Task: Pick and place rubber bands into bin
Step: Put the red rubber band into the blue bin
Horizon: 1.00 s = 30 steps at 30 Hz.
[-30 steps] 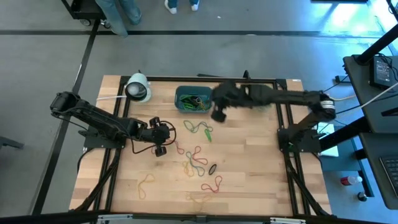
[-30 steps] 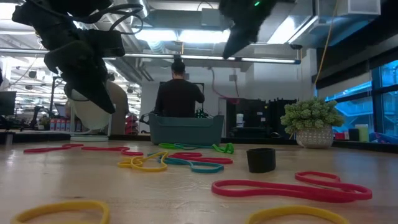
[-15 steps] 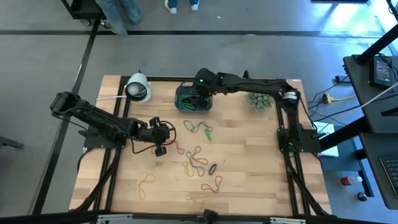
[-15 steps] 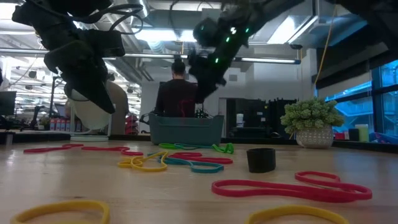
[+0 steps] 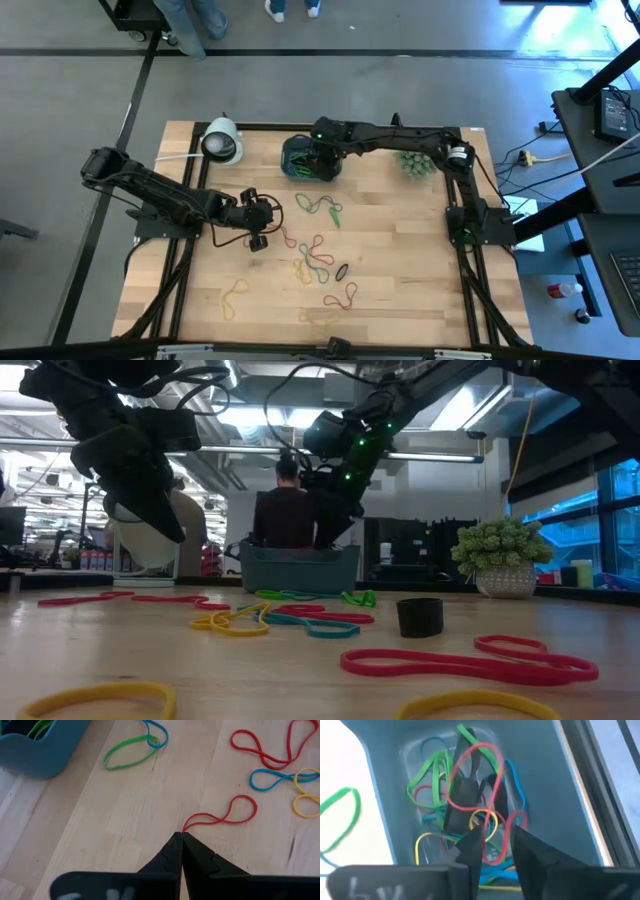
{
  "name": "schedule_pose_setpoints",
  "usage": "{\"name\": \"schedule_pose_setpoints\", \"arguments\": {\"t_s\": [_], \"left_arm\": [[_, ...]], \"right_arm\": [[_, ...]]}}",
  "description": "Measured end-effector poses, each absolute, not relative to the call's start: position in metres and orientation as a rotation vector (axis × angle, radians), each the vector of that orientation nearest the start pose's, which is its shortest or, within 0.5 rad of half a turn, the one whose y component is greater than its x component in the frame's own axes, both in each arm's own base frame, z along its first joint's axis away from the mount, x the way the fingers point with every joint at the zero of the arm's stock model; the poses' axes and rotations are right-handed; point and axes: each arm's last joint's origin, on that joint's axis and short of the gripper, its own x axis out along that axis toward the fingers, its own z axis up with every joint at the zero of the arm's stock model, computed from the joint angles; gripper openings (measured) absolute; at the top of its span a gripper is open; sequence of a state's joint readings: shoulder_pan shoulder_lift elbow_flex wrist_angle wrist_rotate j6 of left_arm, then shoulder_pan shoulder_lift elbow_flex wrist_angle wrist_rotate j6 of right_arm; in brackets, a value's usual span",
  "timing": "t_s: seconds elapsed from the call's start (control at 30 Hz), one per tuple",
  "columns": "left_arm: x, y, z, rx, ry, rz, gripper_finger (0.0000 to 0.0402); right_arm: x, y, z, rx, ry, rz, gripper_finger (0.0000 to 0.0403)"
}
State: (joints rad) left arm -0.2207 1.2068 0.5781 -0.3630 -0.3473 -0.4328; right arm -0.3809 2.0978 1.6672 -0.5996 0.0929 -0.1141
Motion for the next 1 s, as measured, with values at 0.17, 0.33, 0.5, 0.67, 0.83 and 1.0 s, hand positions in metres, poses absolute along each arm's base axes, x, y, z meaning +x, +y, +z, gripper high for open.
{"name": "schedule_pose_setpoints", "arguments": {"t_s": [0.17,0.33,0.5,0.67,0.83,1.0], "left_arm": [[0.208,-0.037,0.175,-0.123,0.904,0.318,0.0002],[0.208,-0.037,0.175,-0.122,0.905,0.318,0.0005],[0.208,-0.037,0.175,-0.119,0.905,0.319,0.0001],[0.208,-0.037,0.175,-0.119,0.905,0.319,0.0004],[0.208,-0.036,0.175,-0.117,0.903,0.323,0.0004],[0.208,-0.036,0.175,-0.110,0.898,0.336,0.0002]], "right_arm": [[0.411,-0.168,0.206,0.053,1.083,-0.366,0.0148],[0.405,-0.165,0.219,0.057,1.089,-0.367,0.0169],[0.403,-0.165,0.219,0.060,1.097,-0.367,0.0177],[0.380,-0.148,0.225,0.115,1.309,-0.348,0.0160],[0.348,-0.095,0.259,0.112,1.316,-0.332,0.0103],[0.299,-0.035,0.277,0.119,1.154,-0.319,0.0033]]}}
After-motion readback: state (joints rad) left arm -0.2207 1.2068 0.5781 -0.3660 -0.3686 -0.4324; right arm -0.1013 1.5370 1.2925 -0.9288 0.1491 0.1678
